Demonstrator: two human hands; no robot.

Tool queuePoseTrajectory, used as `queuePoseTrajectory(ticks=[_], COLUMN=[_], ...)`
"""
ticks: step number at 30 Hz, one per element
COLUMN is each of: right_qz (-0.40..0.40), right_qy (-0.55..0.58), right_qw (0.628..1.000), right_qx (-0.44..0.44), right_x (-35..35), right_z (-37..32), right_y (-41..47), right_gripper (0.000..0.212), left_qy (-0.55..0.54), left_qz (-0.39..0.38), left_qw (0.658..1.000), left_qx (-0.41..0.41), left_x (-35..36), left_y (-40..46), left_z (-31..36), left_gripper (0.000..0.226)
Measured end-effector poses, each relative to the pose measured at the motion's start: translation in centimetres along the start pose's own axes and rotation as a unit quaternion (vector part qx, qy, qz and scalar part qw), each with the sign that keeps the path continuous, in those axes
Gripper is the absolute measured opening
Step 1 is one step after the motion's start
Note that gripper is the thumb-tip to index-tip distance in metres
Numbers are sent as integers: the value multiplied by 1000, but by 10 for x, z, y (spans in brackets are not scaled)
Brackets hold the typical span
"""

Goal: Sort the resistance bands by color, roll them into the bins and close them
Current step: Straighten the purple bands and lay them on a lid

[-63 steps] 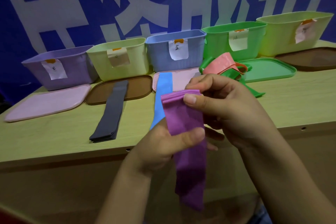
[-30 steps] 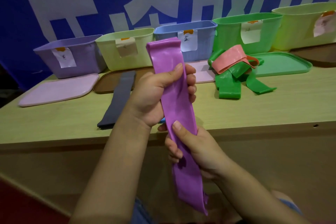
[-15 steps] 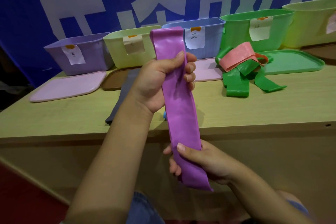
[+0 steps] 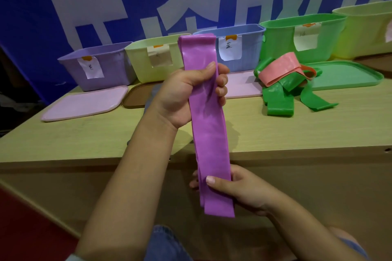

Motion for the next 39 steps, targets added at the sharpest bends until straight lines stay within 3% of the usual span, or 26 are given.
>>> queuePoseTrajectory(ticks=[4, 11, 16, 20, 24, 34, 39], right_qz=[19, 24, 68, 74, 26, 120, 69], right_qy=[-5, 14, -95, -99, -93, -160, -281], right_qw=[1000, 1000, 993, 992, 995, 978, 952], right_qx=[18, 10, -11, -2, -6, -63, -99], right_x=[-4, 3, -1, 0, 13, 22, 26], right_z=[8, 15, 17, 18, 19, 17, 7], right_y=[0, -4, -2, 1, -3, -1, 1], right_gripper=[42, 33, 42, 48, 32, 15, 25], left_qy=[-6, -17, -2, -12, -14, -3, 27], left_qz=[22, 41, 48, 62, 71, 99, 95], left_qw=[1000, 999, 998, 997, 997, 993, 990], left_qx=[10, 30, 32, 38, 41, 71, 97], left_x=[-4, -9, -15, -23, -31, -33, -36], left_y=[1, 5, 4, 2, -2, -11, -22], left_z=[3, 14, 15, 15, 18, 34, 28], left_gripper=[17, 24, 24, 22, 20, 22, 21])
Point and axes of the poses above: each hand's wrist, its own y-axis towards the middle knuckle, its own x-axis out of the palm, z = x × y, the point moved 4 cm from there along y, towards the middle knuckle, and after that the axes turned 12 degrees about z, right-handed, at the moved point
